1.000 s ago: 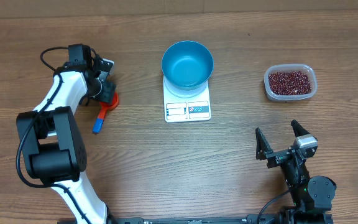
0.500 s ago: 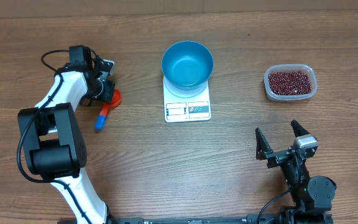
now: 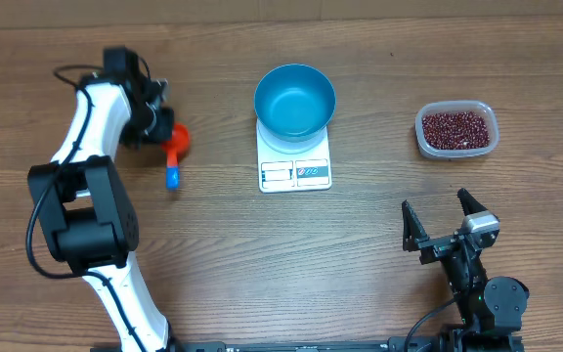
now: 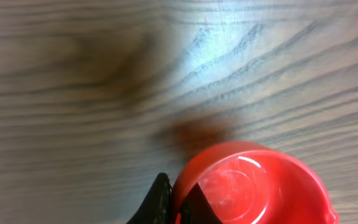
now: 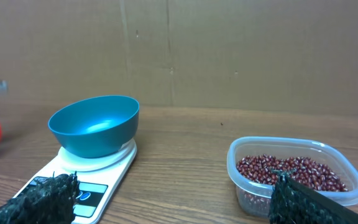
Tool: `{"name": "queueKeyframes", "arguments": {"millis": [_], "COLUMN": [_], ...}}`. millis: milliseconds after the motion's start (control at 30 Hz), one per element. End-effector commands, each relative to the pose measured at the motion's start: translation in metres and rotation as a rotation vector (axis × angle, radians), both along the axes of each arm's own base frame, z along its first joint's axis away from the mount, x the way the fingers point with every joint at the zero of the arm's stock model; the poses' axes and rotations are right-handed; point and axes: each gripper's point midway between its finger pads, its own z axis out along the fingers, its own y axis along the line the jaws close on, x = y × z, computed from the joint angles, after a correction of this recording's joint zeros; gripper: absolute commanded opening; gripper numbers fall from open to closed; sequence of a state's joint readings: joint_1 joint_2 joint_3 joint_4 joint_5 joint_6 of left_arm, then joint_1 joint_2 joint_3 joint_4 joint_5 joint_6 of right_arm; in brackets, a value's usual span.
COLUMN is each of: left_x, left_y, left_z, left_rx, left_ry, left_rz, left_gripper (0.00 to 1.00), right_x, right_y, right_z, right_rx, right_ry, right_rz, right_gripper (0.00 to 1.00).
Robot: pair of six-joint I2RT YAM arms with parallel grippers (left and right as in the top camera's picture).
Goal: Scoop item into bowl and weigh 150g on scale
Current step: 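Lift the red scoop with the left gripper toward the scale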
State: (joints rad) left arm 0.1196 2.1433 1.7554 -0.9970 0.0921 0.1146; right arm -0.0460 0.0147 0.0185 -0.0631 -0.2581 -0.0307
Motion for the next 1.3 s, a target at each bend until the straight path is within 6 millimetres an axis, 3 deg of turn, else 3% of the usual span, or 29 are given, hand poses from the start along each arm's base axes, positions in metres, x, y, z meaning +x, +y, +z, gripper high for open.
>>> {"name": "queueKeyframes", "arguments": {"millis": [0,233,433,667,800,1033,1100,1267], "left_x": [0.024,0.014,-0.007,-0.044,-0.062,-0.098,-0.111,-0.120], "left_y": [0.007,0.003,-0.027,-0.047,-0.060,-0.074,-0.084,-0.103], "left_z": [0.062,0.154,0.217,0.256,0.265,0.260,0.242,0.188], "left_rx": [0.001,-0.118,-0.289,-0.300,-0.275,-0.251,-0.307,-0.394], "left_ry": [-0.104,-0.168,-0.249,-0.282,-0.289,-0.345,-0.350,-0.287], "left_rz": [0.166,0.506,0.466,0.424,0.420,0.473,0.476,0.504], "left_gripper": [0.04,0.04,0.04,0.05,0.04,0.05,0.04,0.04], "right_x": [0.000,0.000,0.000,0.000,0.000,0.000,0.000,0.000], "right_y": [-0.002,-0.002,-0.002,-0.002,-0.002,-0.002,-0.002,-0.002], "right_z": [-0.001,-0.001,-0.001,-0.001,-0.001,-0.001,-0.001,-0.001], "right_rx": [-0.001,-0.001,-0.001,-0.001,-0.001,-0.001,-0.001,-0.001], "right_ry": [-0.007,-0.007,-0.007,-0.007,-0.007,-0.007,-0.007,-0.007], "right_rz": [-0.009,-0.009,-0.009,-0.009,-0.009,-0.009,-0.009,-0.008], "right_gripper": [1.00,1.00,1.00,1.00,1.00,1.00,1.00,1.00]}}
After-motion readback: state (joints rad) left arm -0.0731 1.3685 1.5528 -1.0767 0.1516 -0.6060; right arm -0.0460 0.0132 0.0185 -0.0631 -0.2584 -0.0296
